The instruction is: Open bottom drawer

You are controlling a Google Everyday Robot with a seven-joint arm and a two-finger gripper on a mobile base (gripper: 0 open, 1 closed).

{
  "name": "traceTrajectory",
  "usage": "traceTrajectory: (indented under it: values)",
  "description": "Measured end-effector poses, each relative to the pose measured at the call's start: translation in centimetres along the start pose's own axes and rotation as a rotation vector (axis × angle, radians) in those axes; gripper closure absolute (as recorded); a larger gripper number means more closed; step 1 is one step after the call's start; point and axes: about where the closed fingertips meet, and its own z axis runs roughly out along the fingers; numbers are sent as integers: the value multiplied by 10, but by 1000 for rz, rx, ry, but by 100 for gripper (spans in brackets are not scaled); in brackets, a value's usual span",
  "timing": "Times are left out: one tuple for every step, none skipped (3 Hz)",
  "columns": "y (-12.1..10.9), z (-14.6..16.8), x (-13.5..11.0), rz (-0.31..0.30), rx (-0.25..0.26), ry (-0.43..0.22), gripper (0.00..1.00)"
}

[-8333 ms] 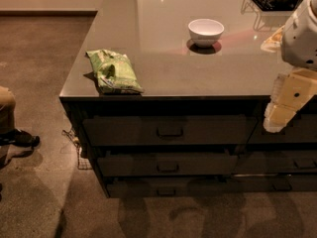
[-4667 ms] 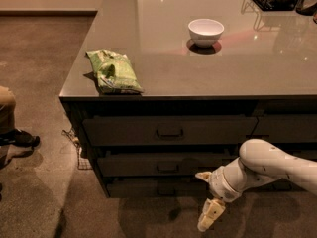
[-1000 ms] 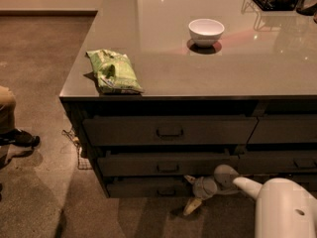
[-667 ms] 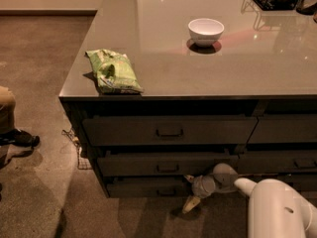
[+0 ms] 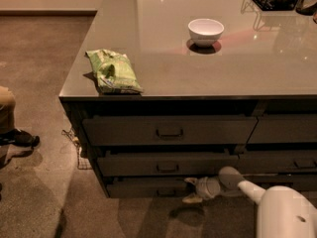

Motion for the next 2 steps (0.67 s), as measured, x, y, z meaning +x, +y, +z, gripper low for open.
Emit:
traceTrajectory:
  values:
    - [53, -8, -3, 13, -47, -7, 66]
    - [104, -5, -1, 45, -136, -17, 89]
